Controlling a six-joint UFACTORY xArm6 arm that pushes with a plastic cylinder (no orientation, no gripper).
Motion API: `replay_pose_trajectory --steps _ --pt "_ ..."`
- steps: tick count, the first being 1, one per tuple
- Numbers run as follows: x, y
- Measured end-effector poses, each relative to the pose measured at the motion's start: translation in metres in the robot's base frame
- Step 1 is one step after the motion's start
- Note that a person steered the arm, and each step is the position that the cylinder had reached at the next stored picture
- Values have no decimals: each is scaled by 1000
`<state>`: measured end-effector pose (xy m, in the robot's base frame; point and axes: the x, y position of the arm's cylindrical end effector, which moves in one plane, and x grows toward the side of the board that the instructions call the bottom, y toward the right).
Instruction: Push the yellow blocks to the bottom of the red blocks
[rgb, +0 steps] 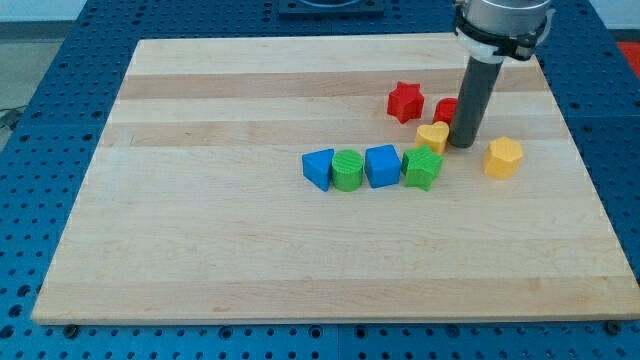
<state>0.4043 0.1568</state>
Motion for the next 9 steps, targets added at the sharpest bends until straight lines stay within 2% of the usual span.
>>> replay_pose_trajectory --steps 1,3,4,8,9 --pt "-4 0" --pt "45 0" --pt "46 -2" --pt "-22 -29" --pt "-23 -30"
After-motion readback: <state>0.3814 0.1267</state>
